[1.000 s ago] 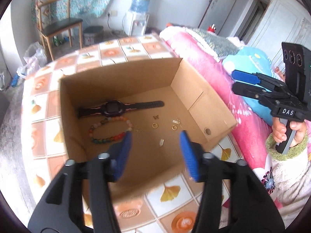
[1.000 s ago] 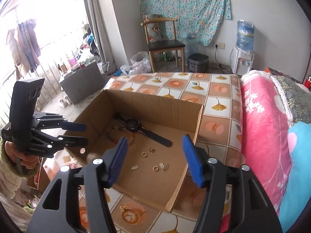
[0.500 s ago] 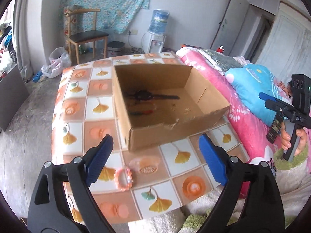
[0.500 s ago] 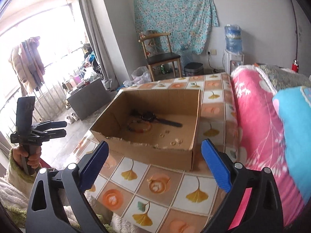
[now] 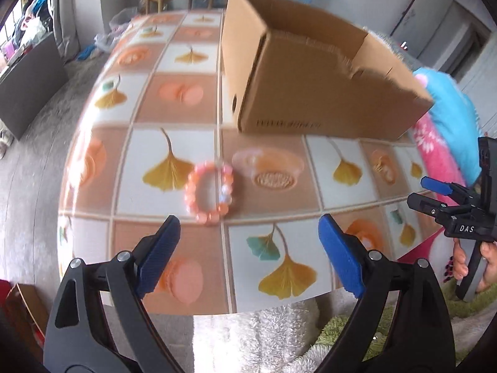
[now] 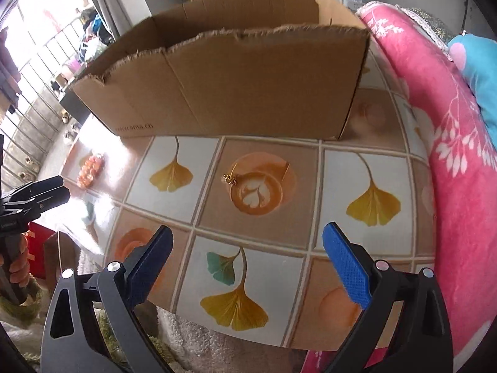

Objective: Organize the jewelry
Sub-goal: 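Move the open right tool down to the small gold charm earring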

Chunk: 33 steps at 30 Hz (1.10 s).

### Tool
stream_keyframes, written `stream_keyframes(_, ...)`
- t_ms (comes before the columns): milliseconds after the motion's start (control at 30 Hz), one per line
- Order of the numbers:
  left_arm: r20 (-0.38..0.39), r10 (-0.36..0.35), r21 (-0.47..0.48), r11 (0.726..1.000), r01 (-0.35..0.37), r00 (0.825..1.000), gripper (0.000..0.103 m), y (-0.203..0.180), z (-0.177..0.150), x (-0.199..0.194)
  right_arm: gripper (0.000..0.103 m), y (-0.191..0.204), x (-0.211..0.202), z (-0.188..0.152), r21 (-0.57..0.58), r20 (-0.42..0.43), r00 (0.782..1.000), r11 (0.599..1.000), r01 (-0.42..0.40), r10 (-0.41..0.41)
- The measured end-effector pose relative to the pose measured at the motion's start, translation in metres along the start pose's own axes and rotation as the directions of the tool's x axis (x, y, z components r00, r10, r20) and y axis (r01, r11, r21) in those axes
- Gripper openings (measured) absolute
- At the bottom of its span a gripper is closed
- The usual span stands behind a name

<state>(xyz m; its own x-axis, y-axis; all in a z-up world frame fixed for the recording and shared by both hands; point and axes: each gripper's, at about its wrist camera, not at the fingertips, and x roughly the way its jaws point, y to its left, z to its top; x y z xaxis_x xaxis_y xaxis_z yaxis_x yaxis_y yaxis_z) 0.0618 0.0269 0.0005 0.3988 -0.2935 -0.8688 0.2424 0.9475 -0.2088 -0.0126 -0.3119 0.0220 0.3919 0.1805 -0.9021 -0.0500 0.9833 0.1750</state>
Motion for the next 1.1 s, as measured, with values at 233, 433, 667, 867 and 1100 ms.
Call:
stream_keyframes(233,-0.081,0.135,0.006,0.991,-0.135,0.987,0.087,-0.018,-0.007,0.025,0.095,0.018,0.028,-0.004,-0.067,-0.063,0.996,0.996,0.066,-0.071)
stream_keyframes(433,-0.067,0.216,0.044,0.976,-0.214,0.974,0.094,-0.032,-0.011,0.032,0.096,0.024,0.037,-0.001,-0.087,-0.065,0.991,0.99,0.111,-0.117)
stream_keyframes(667,-0.059,0.217,0.035,0.976,-0.215,0.974,0.095,-0.035,-0.013,0.029,0.097,0.027,0.042,0.008,-0.076,-0.079,0.989,0.99,0.118,-0.124)
stream_keyframes(867,-0.06,0.217,0.035,0.976,-0.215,0.974,0.095,-0.035,-0.014,0.03,0.097,0.026,0.045,0.012,-0.079,-0.09,0.988,0.99,0.118,-0.125)
stream_keyframes(1100,-0.061,0.217,0.035,0.976,-0.215,0.974,0.095,-0.035,-0.013,0.03,0.097,0.03,0.053,0.012,-0.081,-0.099,0.987,0.99,0.117,-0.125)
